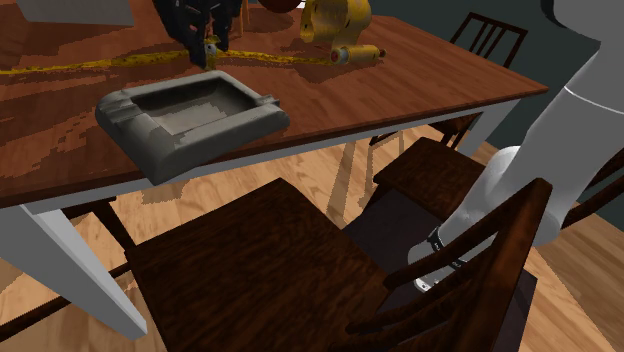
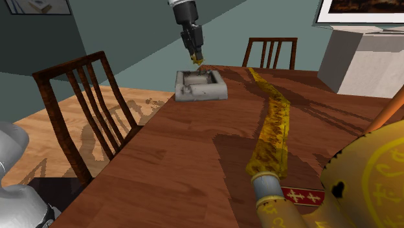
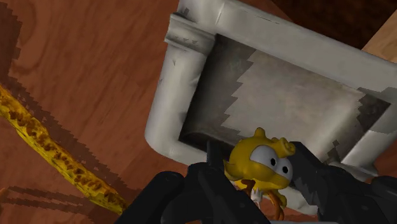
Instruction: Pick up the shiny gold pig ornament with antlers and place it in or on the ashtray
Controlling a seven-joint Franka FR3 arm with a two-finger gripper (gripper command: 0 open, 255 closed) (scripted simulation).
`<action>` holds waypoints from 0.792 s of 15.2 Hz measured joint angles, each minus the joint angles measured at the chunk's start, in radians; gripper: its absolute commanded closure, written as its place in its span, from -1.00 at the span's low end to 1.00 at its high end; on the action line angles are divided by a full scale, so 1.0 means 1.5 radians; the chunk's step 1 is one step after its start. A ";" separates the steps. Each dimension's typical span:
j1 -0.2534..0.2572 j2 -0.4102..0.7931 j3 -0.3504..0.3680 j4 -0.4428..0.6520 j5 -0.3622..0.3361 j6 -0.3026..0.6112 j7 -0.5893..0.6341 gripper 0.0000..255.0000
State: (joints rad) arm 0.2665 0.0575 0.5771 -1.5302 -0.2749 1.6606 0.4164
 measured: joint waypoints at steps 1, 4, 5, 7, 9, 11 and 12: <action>0.006 0.016 0.004 0.013 -0.010 -0.002 0.011 1.00; 0.008 0.021 0.005 -0.005 -0.014 0.018 0.021 1.00; 0.008 0.020 0.005 -0.016 -0.013 0.028 0.024 1.00; 0.007 0.016 0.005 -0.036 -0.012 0.043 0.028 1.00; 0.005 0.011 0.004 -0.062 -0.010 0.065 0.031 1.00; 0.004 0.010 0.003 -0.072 -0.009 0.075 0.032 1.00; 0.004 0.011 0.003 -0.073 -0.010 0.076 0.033 1.00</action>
State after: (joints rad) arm 0.2727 0.0735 0.5821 -1.6396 -0.2899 1.7750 0.4652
